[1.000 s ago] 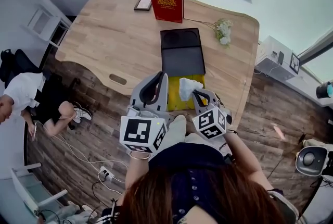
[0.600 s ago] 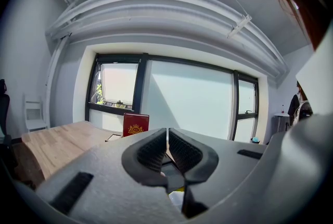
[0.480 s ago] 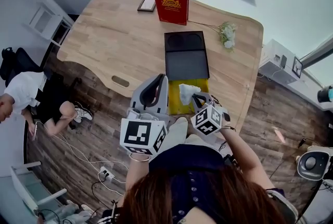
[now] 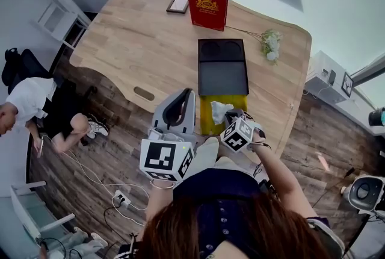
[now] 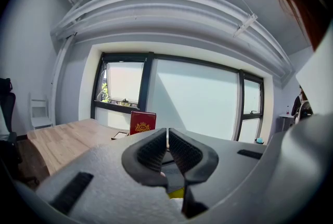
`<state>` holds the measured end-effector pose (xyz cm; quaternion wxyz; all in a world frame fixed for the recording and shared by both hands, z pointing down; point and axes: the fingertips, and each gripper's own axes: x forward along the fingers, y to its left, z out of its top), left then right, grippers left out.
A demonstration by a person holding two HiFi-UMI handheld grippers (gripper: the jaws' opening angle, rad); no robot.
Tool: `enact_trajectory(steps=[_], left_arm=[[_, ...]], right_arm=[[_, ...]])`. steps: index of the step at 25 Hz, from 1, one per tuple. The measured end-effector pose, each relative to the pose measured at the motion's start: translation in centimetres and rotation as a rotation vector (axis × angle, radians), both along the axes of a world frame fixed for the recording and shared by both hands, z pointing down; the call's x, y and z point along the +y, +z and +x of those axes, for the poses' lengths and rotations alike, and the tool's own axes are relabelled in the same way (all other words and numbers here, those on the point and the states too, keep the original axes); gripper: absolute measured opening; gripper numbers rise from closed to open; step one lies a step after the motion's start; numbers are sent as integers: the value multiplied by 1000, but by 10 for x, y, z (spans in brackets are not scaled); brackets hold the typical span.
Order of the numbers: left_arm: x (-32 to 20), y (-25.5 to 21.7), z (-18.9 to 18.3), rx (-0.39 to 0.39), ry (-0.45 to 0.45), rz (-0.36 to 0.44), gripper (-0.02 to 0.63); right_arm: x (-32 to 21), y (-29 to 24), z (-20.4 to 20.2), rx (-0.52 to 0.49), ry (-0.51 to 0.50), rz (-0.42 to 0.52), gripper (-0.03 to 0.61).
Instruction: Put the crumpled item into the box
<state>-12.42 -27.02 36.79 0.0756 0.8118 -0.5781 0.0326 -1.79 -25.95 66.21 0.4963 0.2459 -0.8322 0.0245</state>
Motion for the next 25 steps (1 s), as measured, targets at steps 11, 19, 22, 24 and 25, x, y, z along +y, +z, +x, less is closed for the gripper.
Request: enact_trajectory(steps=[11, 19, 22, 24, 25], left_arm=[[-3, 1, -9, 0, -13, -5, 35], [-2, 6, -5, 2, -1, -19, 35], [-2, 5, -2, 2, 6, -20, 35], [-2, 5, -1, 0, 10, -20, 35], [-2, 5, 0, -1, 12, -20, 35]], right_arm=[[-1, 17, -1, 52, -12, -41, 31], [-5, 14, -1, 33, 7, -52, 32], [-6, 11, 0, 27, 11, -46, 32], [-6, 9, 1, 19, 17, -44, 32], [-5, 8, 1, 16, 18, -43, 32]])
